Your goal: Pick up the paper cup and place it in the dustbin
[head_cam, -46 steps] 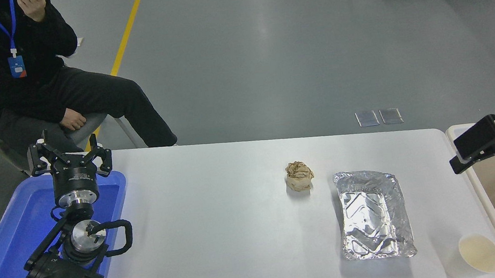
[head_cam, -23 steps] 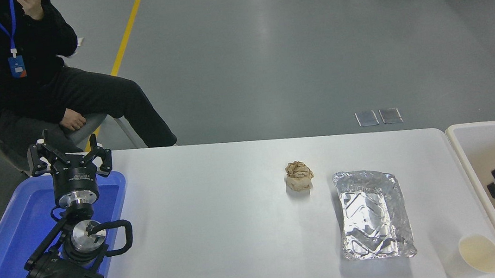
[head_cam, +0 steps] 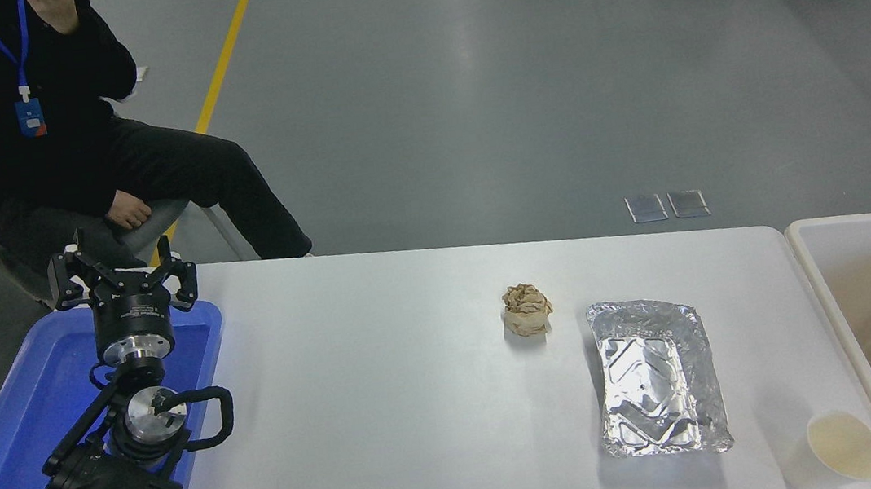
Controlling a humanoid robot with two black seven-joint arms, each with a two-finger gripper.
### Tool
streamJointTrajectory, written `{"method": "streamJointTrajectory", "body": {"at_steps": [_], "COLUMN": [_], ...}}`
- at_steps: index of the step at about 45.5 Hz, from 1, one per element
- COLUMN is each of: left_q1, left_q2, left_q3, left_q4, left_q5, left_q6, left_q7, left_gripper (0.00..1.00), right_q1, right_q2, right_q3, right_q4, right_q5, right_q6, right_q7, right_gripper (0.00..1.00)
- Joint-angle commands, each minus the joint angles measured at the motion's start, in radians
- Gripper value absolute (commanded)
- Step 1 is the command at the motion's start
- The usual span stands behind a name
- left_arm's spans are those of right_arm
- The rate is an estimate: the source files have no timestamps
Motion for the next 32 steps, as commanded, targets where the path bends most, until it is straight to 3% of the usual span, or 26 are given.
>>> {"method": "streamJointTrajectory", "body": {"at_steps": [1, 32], "left_q1": [0.000, 0.000], "left_q2": [0.000, 0.000], "left_q3": [0.000, 0.000], "left_q4": [0.000, 0.000], "left_q5": [0.000, 0.000], "left_q6": [-0.001, -0.001], "left_q7": [0.000, 0.000], "left_gripper": [0.99, 0.99], "right_q1": [-0.143, -0.467], "right_q2": [-0.014, 0.031], "right_q3": [0.075, 0.324], "right_q4": [-0.044, -0.203], "right_q5": [-0.023, -0.009], "right_q6": [-0.052, -0.138], "right_q7": [-0.005, -0.006], "right_gripper": [1.00, 1.00]}}
